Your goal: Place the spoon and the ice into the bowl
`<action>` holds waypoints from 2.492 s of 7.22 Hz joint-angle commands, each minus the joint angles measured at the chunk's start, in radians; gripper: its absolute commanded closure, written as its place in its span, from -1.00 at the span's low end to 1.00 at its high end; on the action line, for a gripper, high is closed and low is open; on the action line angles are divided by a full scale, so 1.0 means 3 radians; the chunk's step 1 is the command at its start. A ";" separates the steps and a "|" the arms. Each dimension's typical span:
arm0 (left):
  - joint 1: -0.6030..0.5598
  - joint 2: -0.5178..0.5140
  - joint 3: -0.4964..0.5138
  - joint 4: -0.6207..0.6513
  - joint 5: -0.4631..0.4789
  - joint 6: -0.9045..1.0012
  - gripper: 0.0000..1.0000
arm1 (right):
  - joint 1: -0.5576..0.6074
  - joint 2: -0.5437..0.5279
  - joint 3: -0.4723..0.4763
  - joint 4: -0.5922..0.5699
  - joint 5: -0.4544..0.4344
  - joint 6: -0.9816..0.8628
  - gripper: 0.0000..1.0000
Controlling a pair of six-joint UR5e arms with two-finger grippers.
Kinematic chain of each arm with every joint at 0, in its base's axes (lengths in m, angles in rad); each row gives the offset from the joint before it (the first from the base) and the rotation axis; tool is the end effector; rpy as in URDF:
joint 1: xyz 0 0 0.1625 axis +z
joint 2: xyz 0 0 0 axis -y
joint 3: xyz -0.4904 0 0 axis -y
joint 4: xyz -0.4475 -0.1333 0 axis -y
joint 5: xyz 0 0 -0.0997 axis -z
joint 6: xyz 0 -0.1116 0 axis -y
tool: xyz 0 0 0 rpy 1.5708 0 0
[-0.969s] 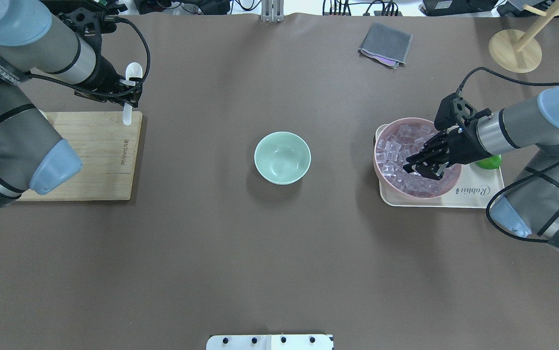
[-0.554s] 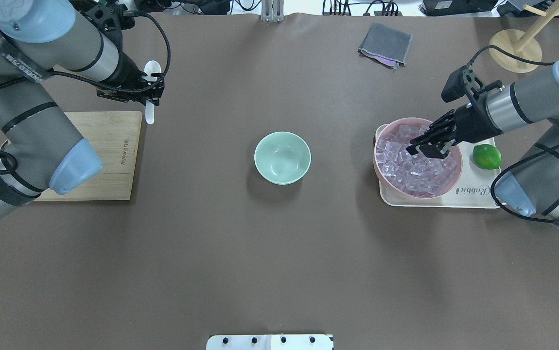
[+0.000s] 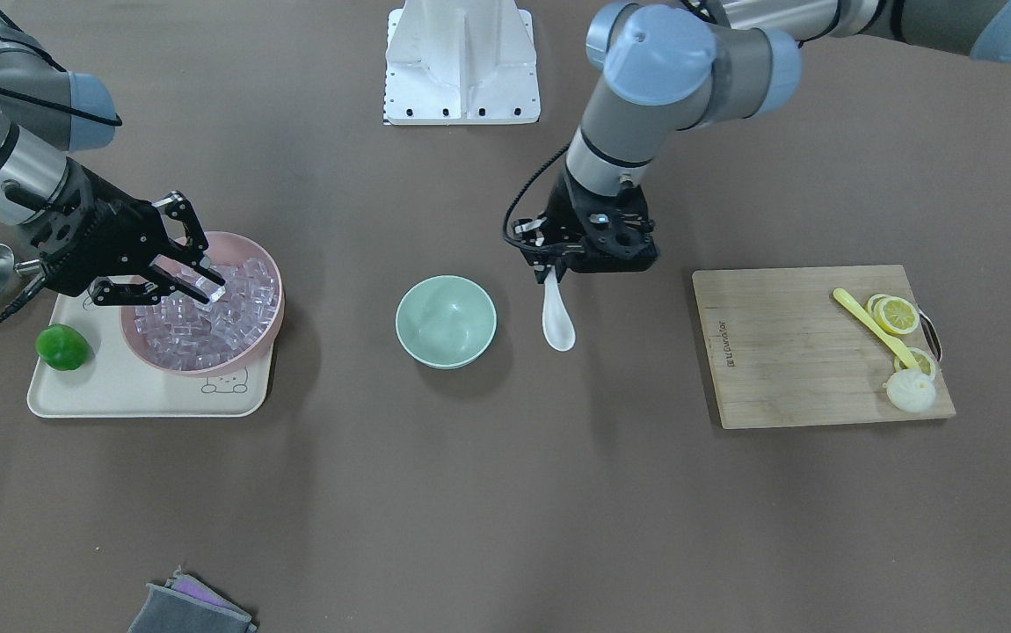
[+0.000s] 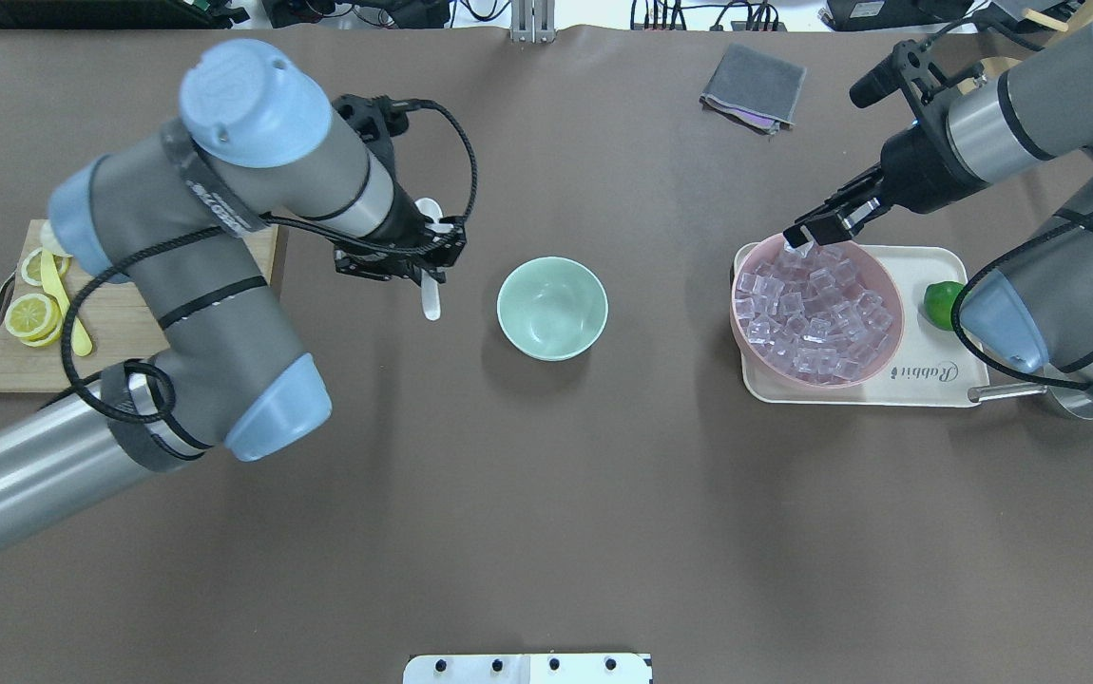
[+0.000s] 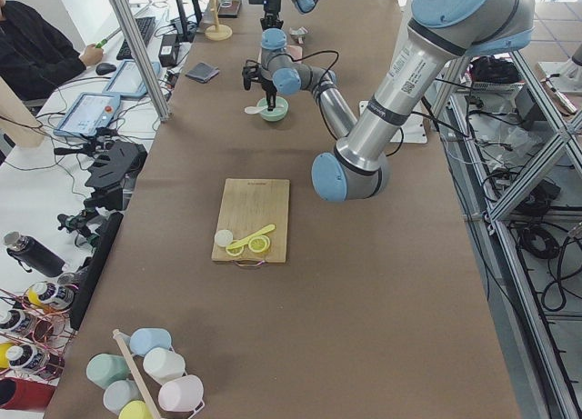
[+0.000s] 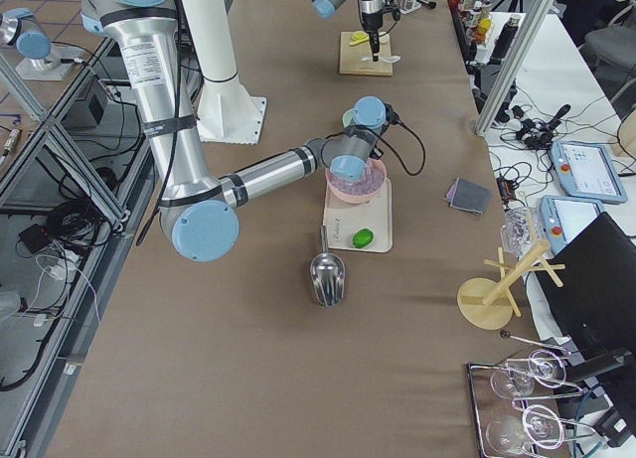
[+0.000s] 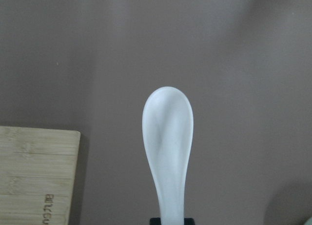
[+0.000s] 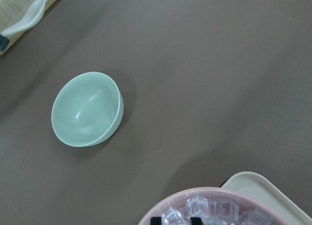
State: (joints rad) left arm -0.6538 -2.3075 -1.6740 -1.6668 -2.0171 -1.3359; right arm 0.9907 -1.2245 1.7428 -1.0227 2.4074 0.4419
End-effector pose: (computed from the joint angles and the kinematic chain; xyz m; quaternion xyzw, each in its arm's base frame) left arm 0.5581 -0.5349 0.1720 0.0108 0.4821 -0.0833 0.8721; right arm -0.3244 -0.5871 0.3509 0.2341 -0.5323 -0.2603 0.7708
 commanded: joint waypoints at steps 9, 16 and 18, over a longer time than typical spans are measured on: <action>-0.0456 0.0158 0.0012 0.0003 -0.0311 0.0840 -0.96 | -0.0790 0.0931 -0.0087 -0.0446 -0.1159 0.1308 1.00; -0.1026 0.0344 0.0027 0.0018 -0.0435 0.1421 -0.96 | -0.1395 0.1127 -0.0364 -0.0446 -0.2007 0.1615 -0.97; -0.1372 0.0349 0.0205 0.0008 -0.0450 0.1431 -0.96 | -0.1025 0.1111 -0.0217 -0.0771 -0.1443 0.1610 -1.00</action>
State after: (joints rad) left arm -1.0043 -2.2043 -1.6417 -1.6629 -2.1500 -0.9096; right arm 0.6106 -0.8886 1.6472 -1.1814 1.8605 0.9248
